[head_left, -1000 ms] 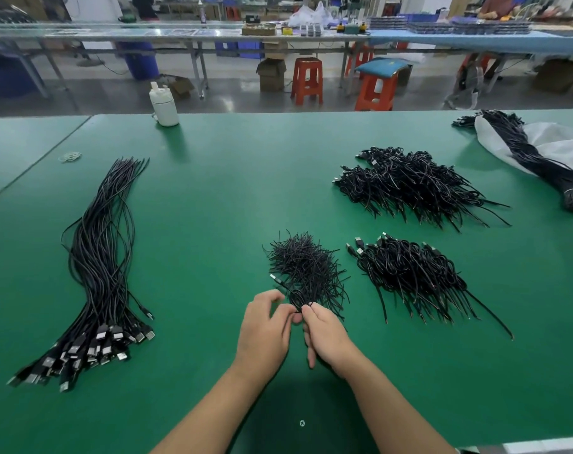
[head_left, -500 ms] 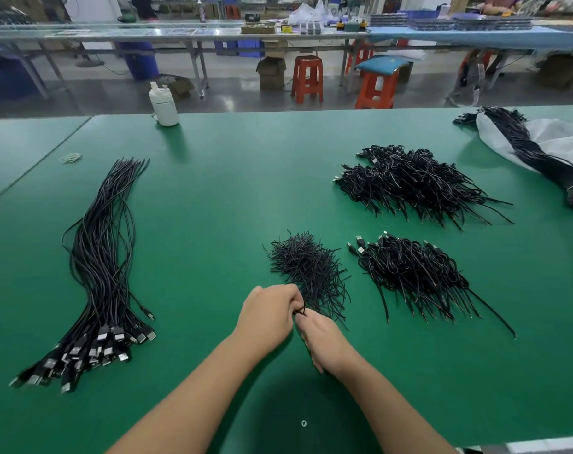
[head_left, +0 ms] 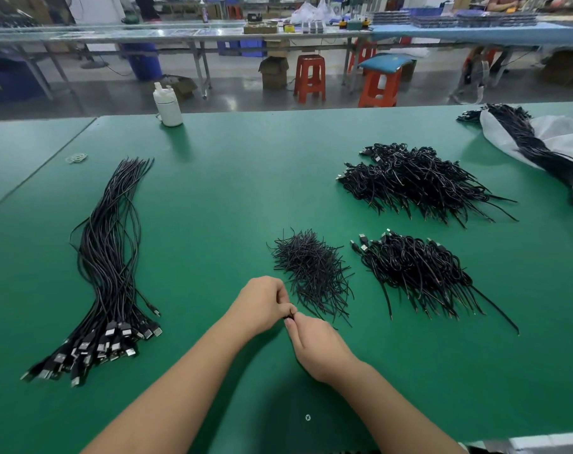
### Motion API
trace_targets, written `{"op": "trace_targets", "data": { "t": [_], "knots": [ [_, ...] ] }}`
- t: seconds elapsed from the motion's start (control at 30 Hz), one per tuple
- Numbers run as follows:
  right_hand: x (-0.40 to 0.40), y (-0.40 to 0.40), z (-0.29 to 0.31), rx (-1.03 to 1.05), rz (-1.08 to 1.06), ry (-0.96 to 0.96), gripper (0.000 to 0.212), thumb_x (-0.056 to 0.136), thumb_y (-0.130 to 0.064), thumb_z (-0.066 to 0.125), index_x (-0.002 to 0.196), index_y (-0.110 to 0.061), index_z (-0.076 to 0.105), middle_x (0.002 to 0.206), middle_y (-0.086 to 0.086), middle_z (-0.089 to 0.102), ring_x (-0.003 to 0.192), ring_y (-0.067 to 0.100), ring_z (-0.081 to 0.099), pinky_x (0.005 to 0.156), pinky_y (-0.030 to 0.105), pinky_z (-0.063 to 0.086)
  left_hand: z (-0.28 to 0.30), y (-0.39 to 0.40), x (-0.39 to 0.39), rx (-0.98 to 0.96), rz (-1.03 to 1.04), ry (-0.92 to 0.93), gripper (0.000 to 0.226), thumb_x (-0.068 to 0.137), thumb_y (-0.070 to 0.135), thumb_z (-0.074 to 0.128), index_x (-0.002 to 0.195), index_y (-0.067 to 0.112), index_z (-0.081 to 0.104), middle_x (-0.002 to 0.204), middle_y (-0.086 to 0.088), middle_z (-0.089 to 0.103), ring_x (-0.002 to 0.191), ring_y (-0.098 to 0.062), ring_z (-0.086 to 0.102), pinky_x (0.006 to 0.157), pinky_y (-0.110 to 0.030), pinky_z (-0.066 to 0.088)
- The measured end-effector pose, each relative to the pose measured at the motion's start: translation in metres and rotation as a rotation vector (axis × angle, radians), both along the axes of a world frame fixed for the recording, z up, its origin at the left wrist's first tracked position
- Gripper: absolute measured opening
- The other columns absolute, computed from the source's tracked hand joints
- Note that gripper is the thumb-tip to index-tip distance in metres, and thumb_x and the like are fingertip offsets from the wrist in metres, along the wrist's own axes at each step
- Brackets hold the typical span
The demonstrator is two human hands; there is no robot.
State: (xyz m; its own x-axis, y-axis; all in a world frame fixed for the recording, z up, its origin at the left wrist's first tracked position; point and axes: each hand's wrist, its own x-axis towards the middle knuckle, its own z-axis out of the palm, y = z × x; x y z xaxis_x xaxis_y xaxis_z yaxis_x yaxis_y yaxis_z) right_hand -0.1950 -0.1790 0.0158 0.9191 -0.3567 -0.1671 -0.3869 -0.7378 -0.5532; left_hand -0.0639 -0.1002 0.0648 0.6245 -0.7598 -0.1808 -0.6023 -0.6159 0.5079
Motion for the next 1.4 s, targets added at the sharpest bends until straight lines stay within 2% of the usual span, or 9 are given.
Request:
{"op": "trace_targets", "data": {
  "t": [0.2, 0.4, 0.53, 0.73, 0.83, 0.93, 1.03, 1.2, 1.4],
  "knots": [
    [0.004, 0.000, 0.000, -0.012, -0.003, 0.010, 0.035, 0.106, -0.039, 0.025, 0.082, -0.019, 0.040, 0.071, 0.001, 0.050, 0.065, 0.025, 0.049, 0.059, 0.036, 0.031, 0.004, 0.005, 0.000, 0.008, -0.038, 0.102, 0.041, 0.094, 0.045, 0.059, 0.069, 0.014, 0.070, 0.047, 0.005, 0.043, 0.041, -0.010, 0.031, 0.042, -0.024, 0.027],
    [0.004, 0.002, 0.001, -0.032, -0.004, 0.011, 0.031, 0.105, -0.037, 0.028, 0.087, -0.018, 0.044, 0.076, 0.002, 0.053, 0.069, 0.025, 0.051, 0.060, 0.035, 0.033, 0.017, 0.005, 0.001, 0.110, -0.221, 0.030, 0.011, 0.088, 0.020, 0.064, 0.082, 0.019, 0.074, 0.081, 0.004, 0.072, 0.067, -0.009, 0.057, 0.065, -0.023, 0.048],
    [0.004, 0.000, 0.003, -0.036, 0.017, 0.037, 0.030, 0.105, -0.036, 0.031, 0.085, -0.016, 0.042, 0.076, 0.004, 0.053, 0.069, 0.028, 0.051, 0.060, 0.035, 0.034, 0.019, 0.000, -0.008, 0.261, -0.324, -0.298, 0.015, 0.089, 0.017, 0.055, 0.093, 0.021, 0.069, 0.094, 0.004, 0.071, 0.090, -0.020, 0.064, 0.083, -0.032, 0.046],
    [0.005, -0.005, 0.011, 0.027, 0.053, 0.108, 0.029, 0.104, -0.030, 0.033, 0.078, -0.019, 0.040, 0.067, 0.000, 0.050, 0.066, 0.030, 0.052, 0.055, 0.034, 0.032, 0.016, -0.002, -0.021, 0.372, -0.480, -0.601, 0.010, 0.087, 0.008, 0.048, 0.087, 0.018, 0.048, 0.099, -0.003, 0.064, 0.088, -0.024, 0.063, 0.072, -0.032, 0.027],
    [0.007, -0.010, 0.021, -0.058, 0.095, 0.122, 0.027, 0.103, -0.033, 0.036, 0.088, -0.015, 0.050, 0.090, 0.011, 0.065, 0.082, 0.035, 0.061, 0.063, 0.037, 0.041, 0.015, 0.002, -0.018, 0.321, -0.443, -0.566, 0.009, 0.089, 0.012, 0.047, 0.095, 0.017, 0.051, 0.103, -0.004, 0.063, 0.093, -0.027, 0.064, 0.070, -0.031, 0.031],
    [0.009, -0.022, 0.040, -0.406, 0.060, -0.053, 0.026, 0.096, -0.042, 0.054, 0.104, -0.018, 0.059, 0.106, 0.004, 0.065, 0.102, 0.028, 0.059, 0.086, 0.039, 0.047, 0.017, 0.004, -0.010, 0.213, -0.249, -0.467, 0.010, 0.093, 0.024, 0.049, 0.100, 0.020, 0.055, 0.102, -0.002, 0.065, 0.095, -0.027, 0.064, 0.069, -0.033, 0.041],
    [0.009, -0.032, 0.058, -0.658, -0.003, -0.395, 0.033, 0.081, -0.025, 0.073, 0.112, -0.015, 0.066, 0.121, 0.005, 0.063, 0.120, 0.030, 0.053, 0.105, 0.044, 0.039, 0.027, 0.003, 0.001, -0.001, 0.044, -0.213, 0.008, 0.095, 0.028, 0.055, 0.088, 0.024, 0.056, 0.092, 0.001, 0.068, 0.088, -0.024, 0.062, 0.073, -0.031, 0.047],
    [0.005, -0.036, 0.069, -0.518, 0.103, -0.659, 0.035, 0.081, -0.004, 0.073, 0.115, -0.014, 0.070, 0.124, 0.005, 0.065, 0.108, 0.027, 0.061, 0.091, 0.038, 0.052, 0.049, 0.006, 0.002, -0.388, 0.245, 0.619, 0.016, 0.096, 0.012, 0.061, 0.080, 0.011, 0.063, 0.075, -0.008, 0.073, 0.067, -0.017, 0.067, 0.054, -0.025, 0.044],
    [0.002, -0.040, 0.081, -0.337, 0.119, -0.728, 0.026, 0.090, -0.007, 0.068, 0.116, -0.009, 0.072, 0.126, 0.004, 0.067, 0.112, 0.023, 0.064, 0.098, 0.036, 0.051, 0.060, 0.014, 0.003, -0.462, 0.192, 1.003, 0.012, 0.096, 0.010, 0.060, 0.084, 0.010, 0.063, 0.075, -0.005, 0.073, 0.069, -0.016, 0.072, 0.051, -0.018, 0.047]
  ]
}}
